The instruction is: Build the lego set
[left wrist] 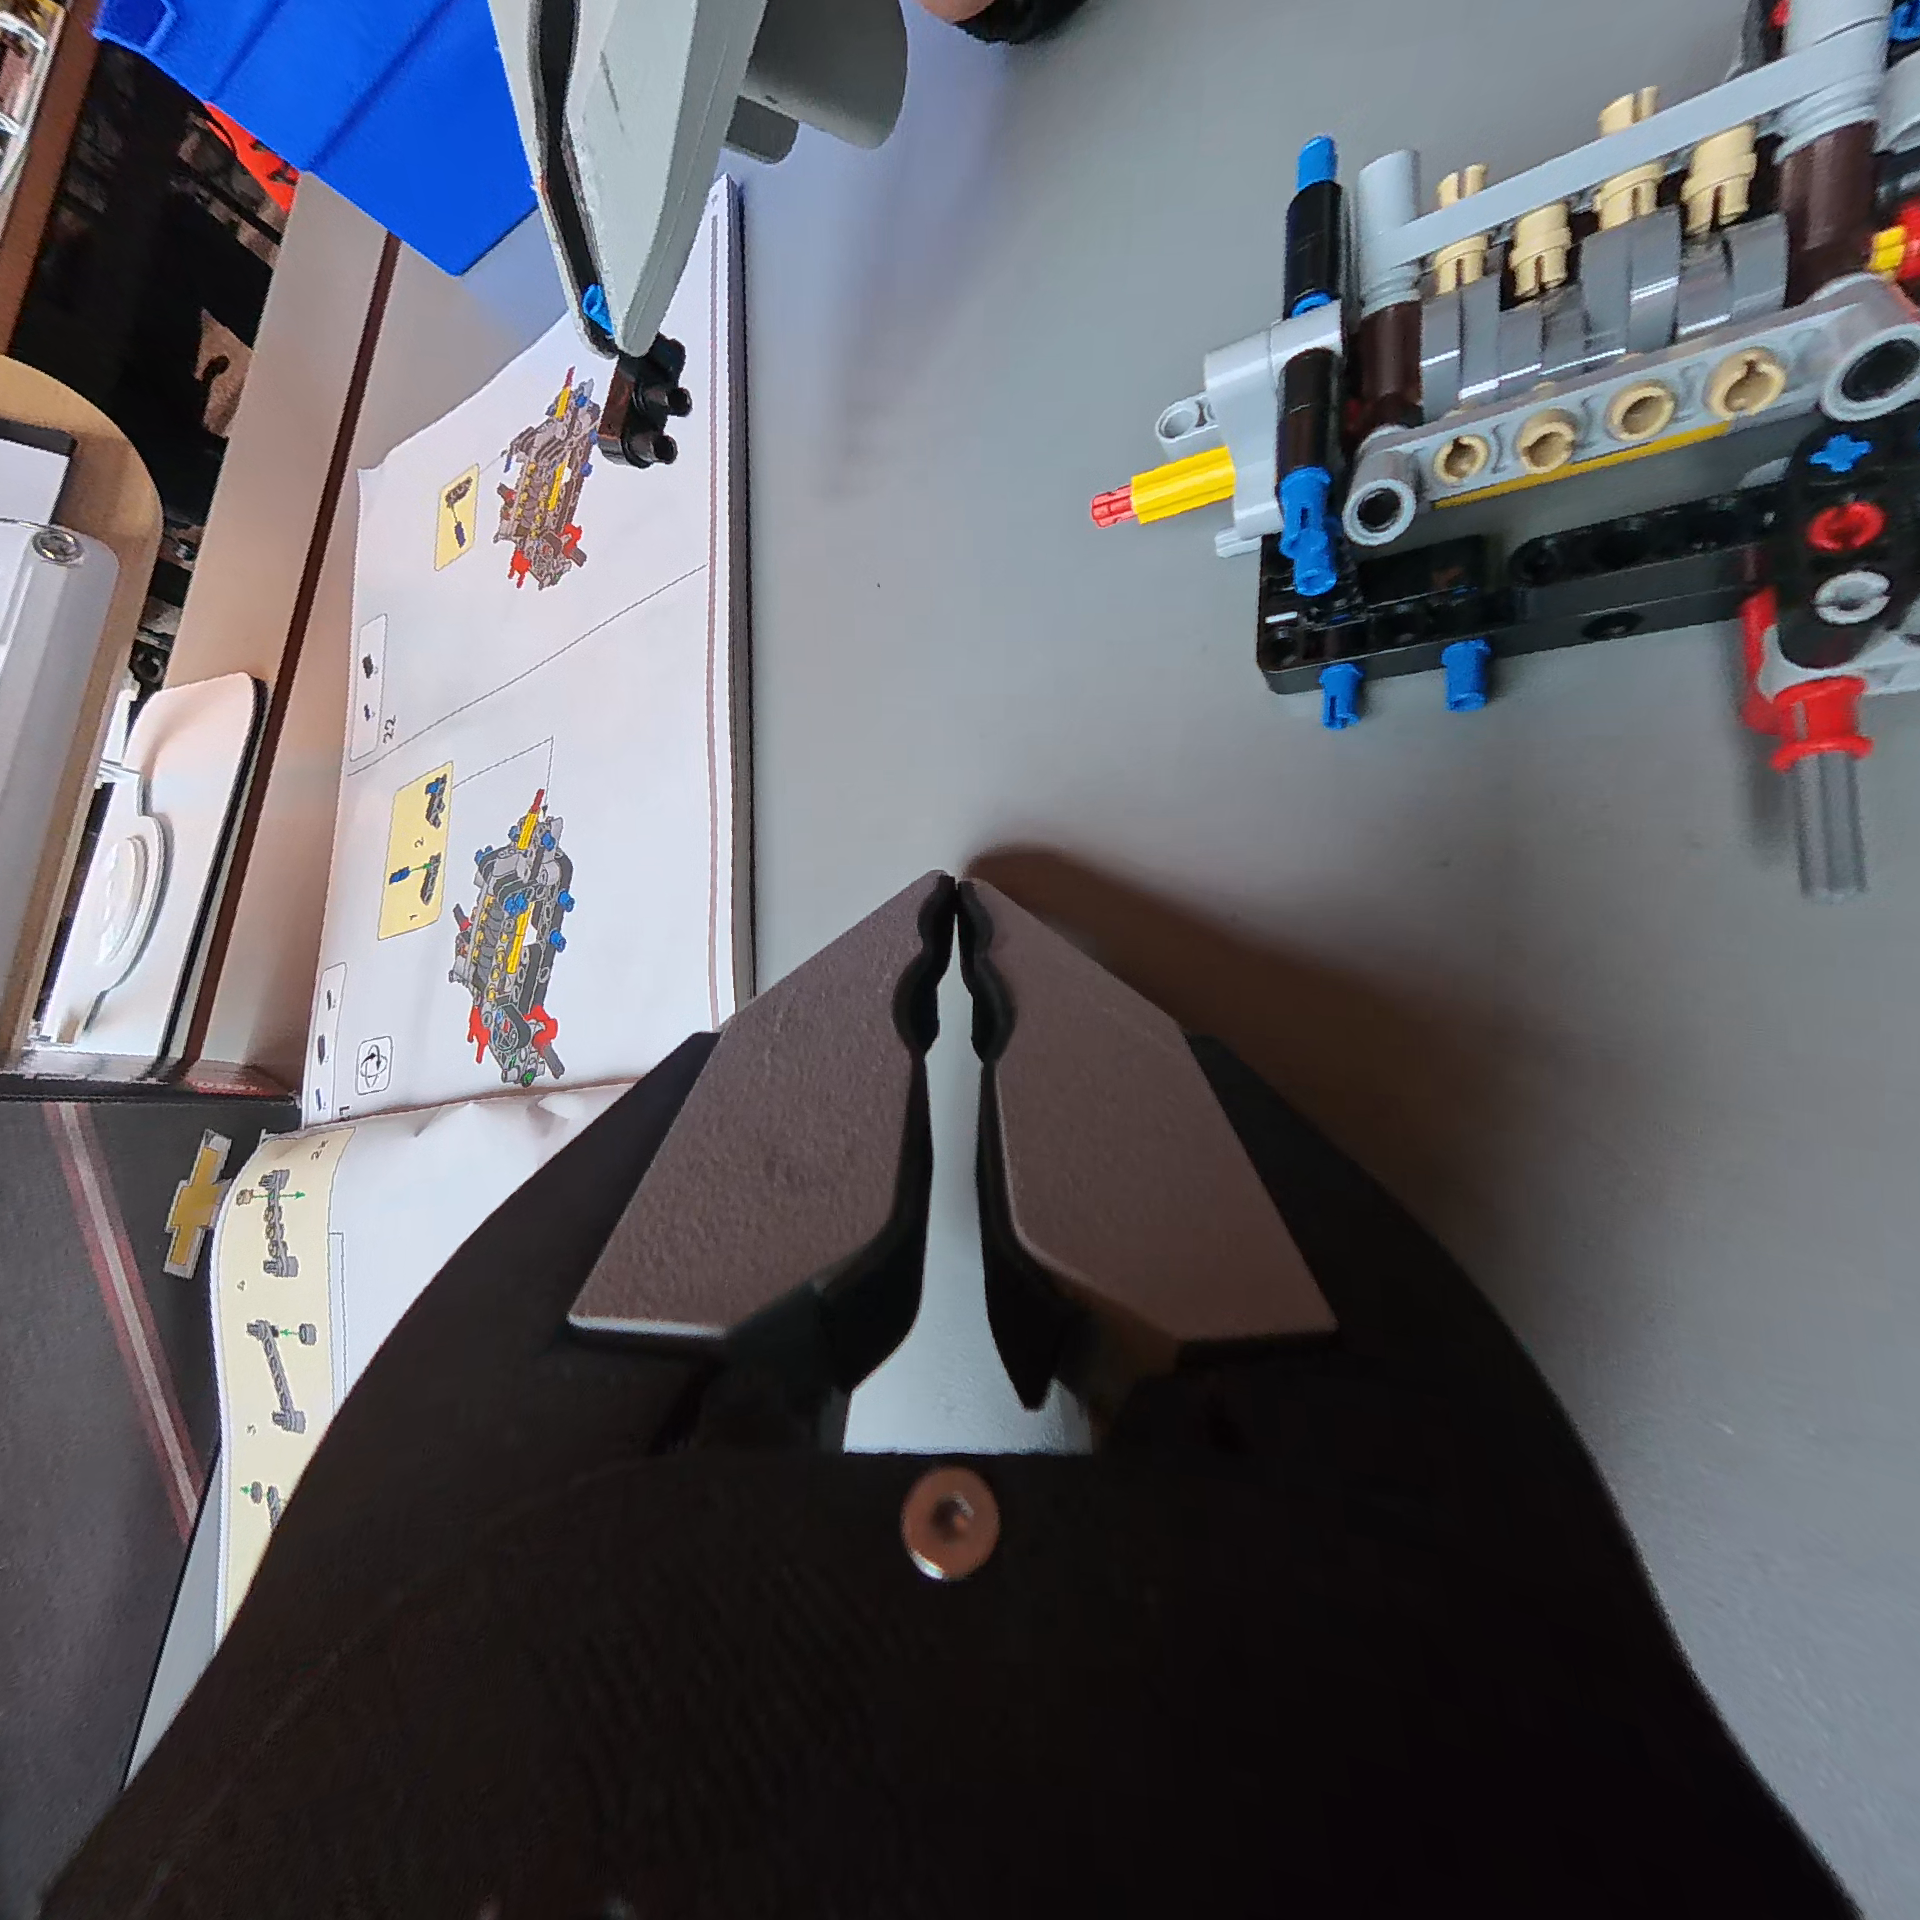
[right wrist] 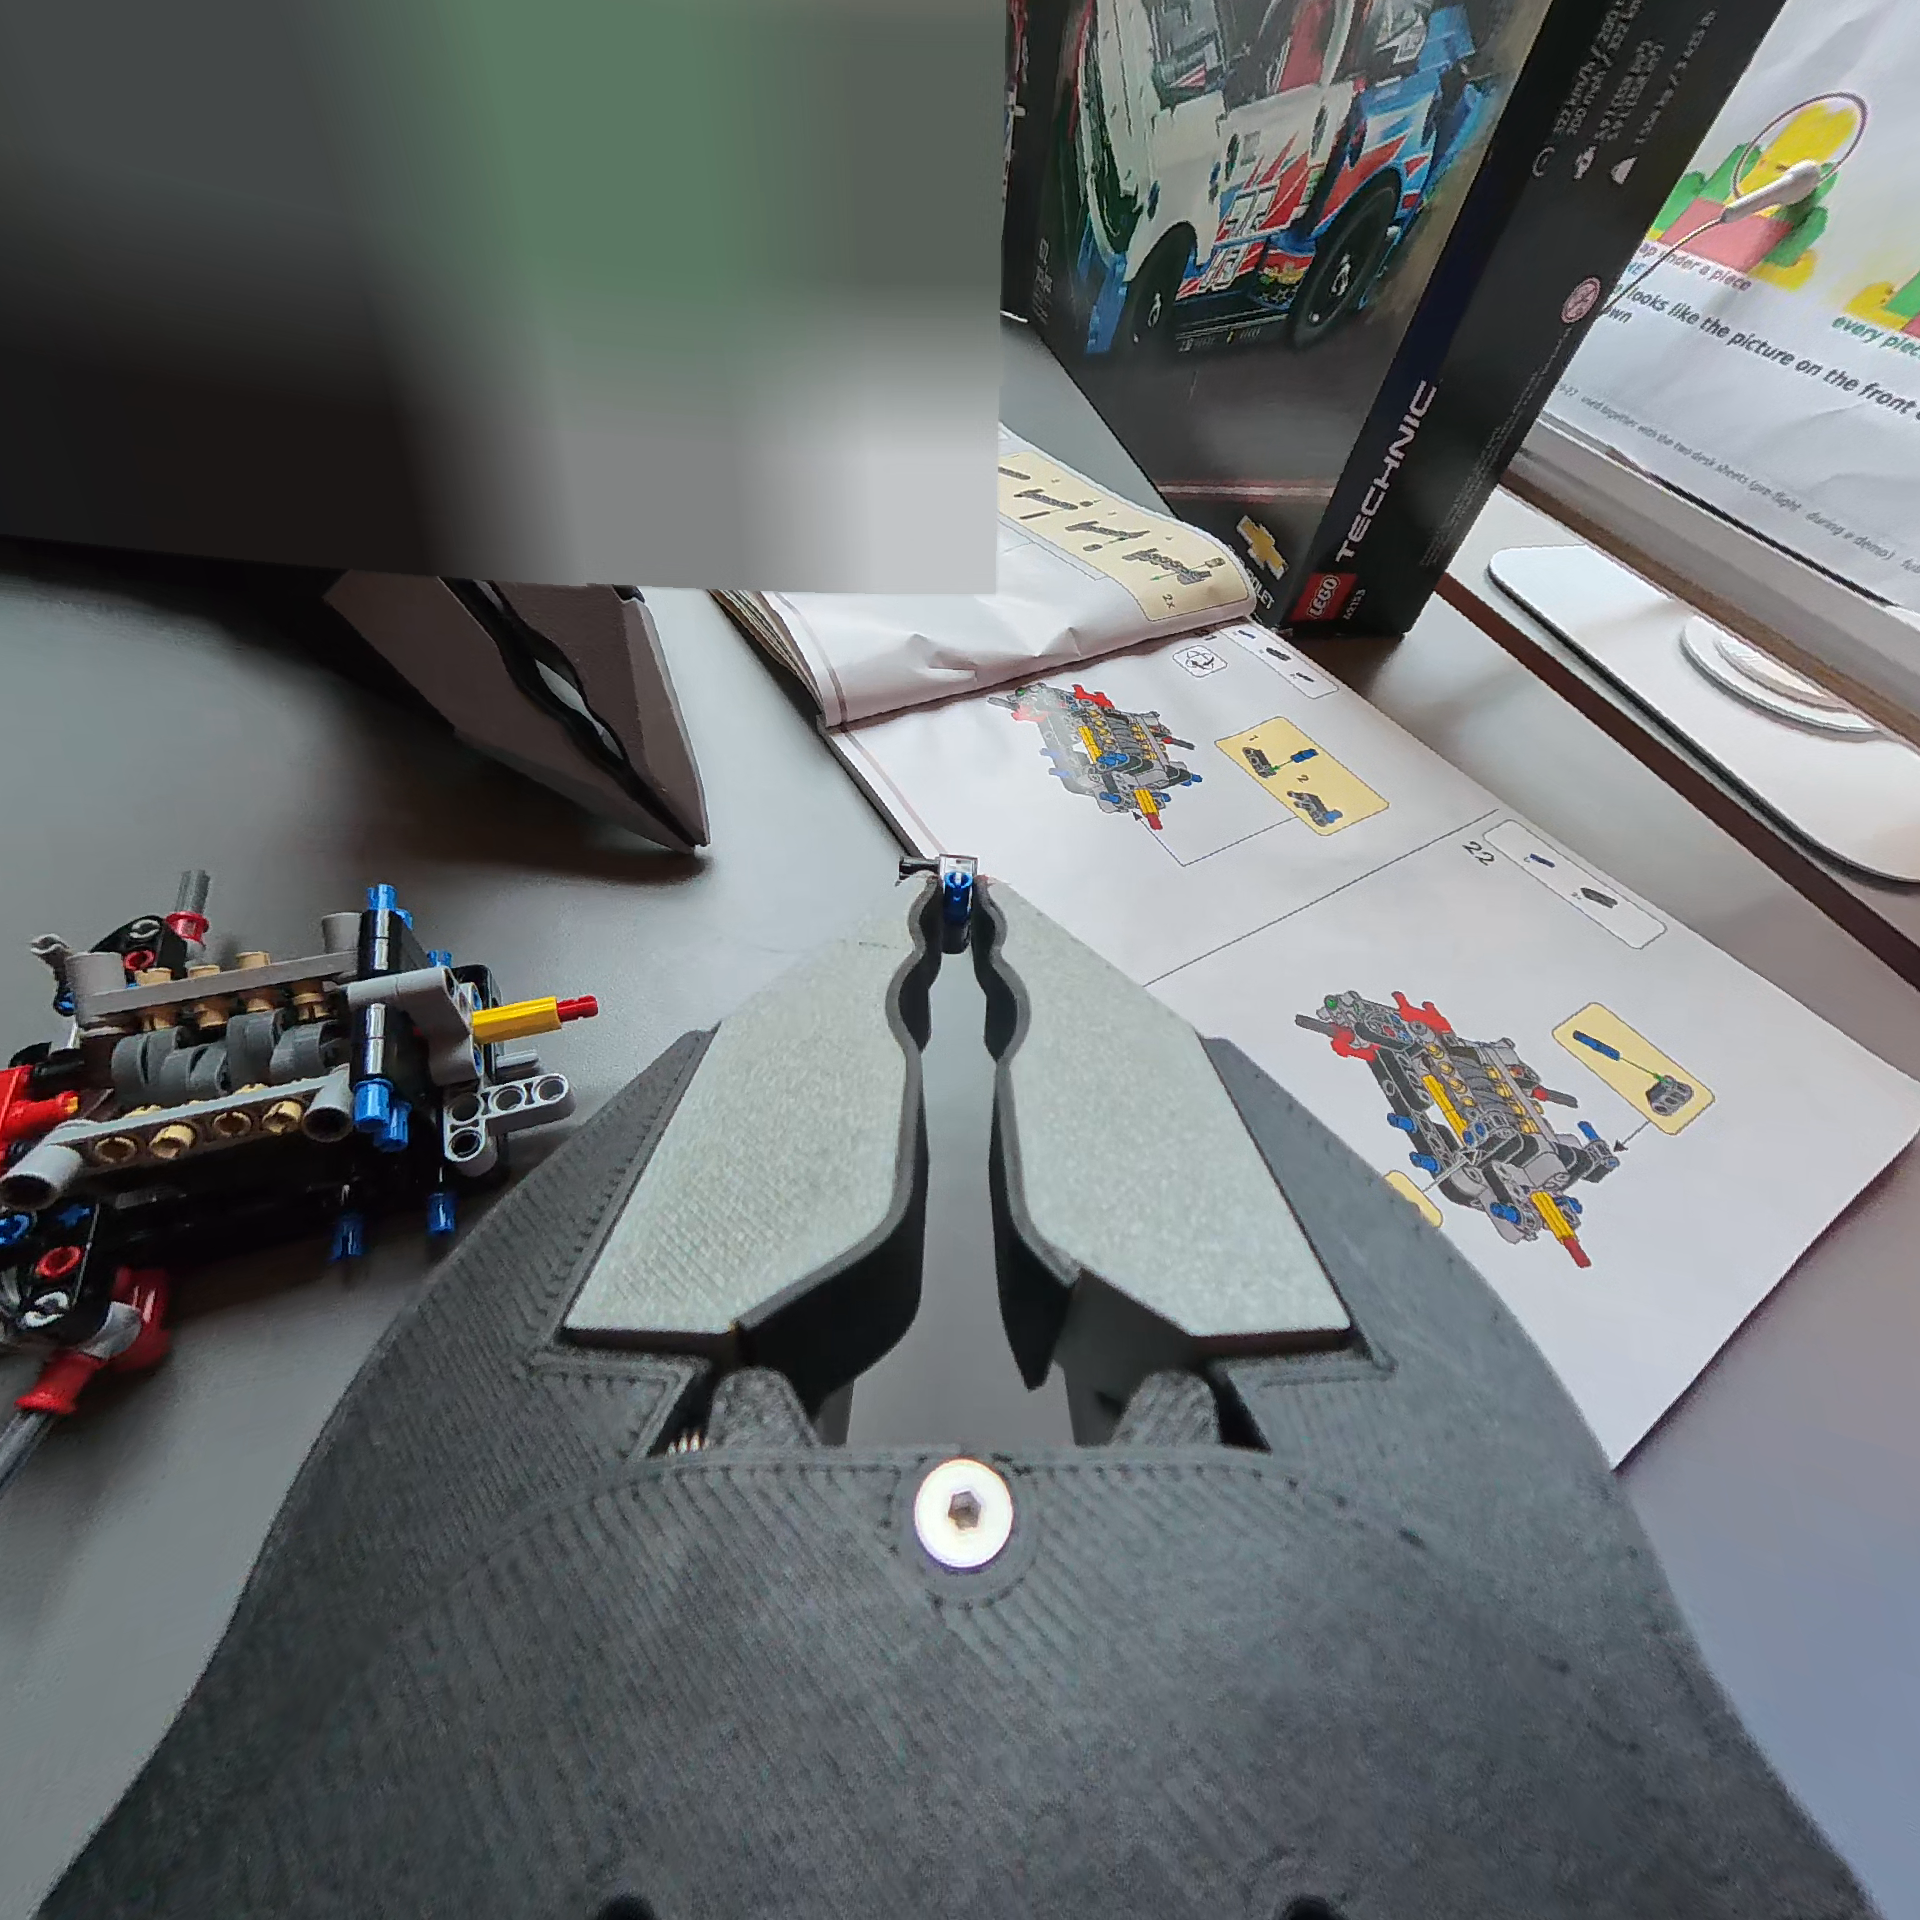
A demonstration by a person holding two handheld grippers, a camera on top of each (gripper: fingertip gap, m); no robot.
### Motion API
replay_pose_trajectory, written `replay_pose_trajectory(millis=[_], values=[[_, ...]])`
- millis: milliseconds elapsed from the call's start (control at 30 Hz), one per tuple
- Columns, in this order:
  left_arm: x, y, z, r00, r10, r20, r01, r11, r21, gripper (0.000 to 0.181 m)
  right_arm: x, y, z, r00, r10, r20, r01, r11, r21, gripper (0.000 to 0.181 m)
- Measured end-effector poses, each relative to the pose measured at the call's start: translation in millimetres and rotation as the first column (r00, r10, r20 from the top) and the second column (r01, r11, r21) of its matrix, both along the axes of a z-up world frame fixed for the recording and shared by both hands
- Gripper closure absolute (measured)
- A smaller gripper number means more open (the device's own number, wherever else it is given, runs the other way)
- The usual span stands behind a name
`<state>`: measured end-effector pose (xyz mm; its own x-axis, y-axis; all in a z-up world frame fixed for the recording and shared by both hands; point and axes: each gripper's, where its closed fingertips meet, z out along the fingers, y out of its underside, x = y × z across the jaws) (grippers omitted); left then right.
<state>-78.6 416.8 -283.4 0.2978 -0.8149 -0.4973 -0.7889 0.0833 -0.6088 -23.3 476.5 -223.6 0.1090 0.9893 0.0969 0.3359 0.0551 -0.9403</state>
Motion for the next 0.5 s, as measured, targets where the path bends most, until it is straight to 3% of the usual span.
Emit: replay_pose_trajectory(millis=[33, 500], values=[[0.0, 0.1, 0.1, 1.000, 0.000, 0.001, 0.000, 1.000, -0.002, 0.181, -0.2, -0.2, 0.0, 1.000, 0.001, 0.000, -0.001, 1.000, 0.003, 0.180], [0.1, 0.6, 0.0, 1.000, 0.003, 0.005, -0.003, 1.000, -0.010, 0.181, -1.1, -0.6, -0.7, 1.000, 0.002, 0.005, -0.002, 1.000, 0.006, 0.180]])
